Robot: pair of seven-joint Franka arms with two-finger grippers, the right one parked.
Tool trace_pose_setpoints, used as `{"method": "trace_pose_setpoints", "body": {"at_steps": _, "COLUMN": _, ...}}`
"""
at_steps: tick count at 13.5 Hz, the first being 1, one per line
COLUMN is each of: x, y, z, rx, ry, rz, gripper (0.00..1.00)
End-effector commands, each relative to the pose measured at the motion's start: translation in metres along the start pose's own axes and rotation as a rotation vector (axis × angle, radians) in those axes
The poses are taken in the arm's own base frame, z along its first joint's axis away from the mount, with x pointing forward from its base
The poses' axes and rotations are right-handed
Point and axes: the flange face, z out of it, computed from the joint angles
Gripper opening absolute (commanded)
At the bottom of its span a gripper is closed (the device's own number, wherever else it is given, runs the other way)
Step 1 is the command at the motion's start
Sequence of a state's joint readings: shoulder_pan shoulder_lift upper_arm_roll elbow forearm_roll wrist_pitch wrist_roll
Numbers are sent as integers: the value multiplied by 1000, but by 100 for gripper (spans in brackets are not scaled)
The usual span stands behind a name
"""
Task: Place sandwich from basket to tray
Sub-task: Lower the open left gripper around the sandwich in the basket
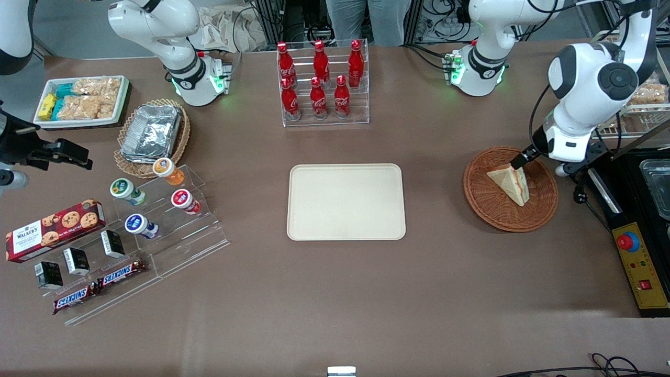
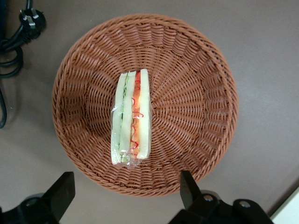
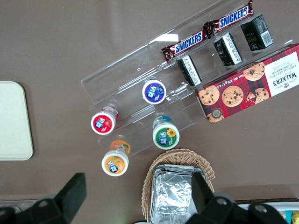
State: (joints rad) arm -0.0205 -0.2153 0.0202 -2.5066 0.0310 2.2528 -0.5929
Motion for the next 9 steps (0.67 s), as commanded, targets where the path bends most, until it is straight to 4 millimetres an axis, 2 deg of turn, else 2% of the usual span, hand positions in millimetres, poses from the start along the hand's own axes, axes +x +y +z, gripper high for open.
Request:
{"method": "trace_pose_setpoints", "body": {"at_steps": 1, "x": 1, "y": 3, "z": 13, "rx": 6, "ry": 10, "rz": -12, "gripper": 100}}
{"method": "trace_pose_setpoints", "body": {"at_steps": 3, "x": 1, "y": 2, "z": 22, "rx": 7, "ry": 7, "rz": -13, "gripper": 100}}
{"method": "trace_pose_setpoints", "body": {"at_steps": 5, "x": 6, "y": -10, "z": 31, "rx": 2, "ry": 4, "rz": -40, "gripper": 100}}
{"method": "trace_pose_setpoints", "body": {"at_steps": 9, "x": 5, "y": -10, "z": 50, "rx": -3, "ry": 10, "rz": -40, "gripper": 100}}
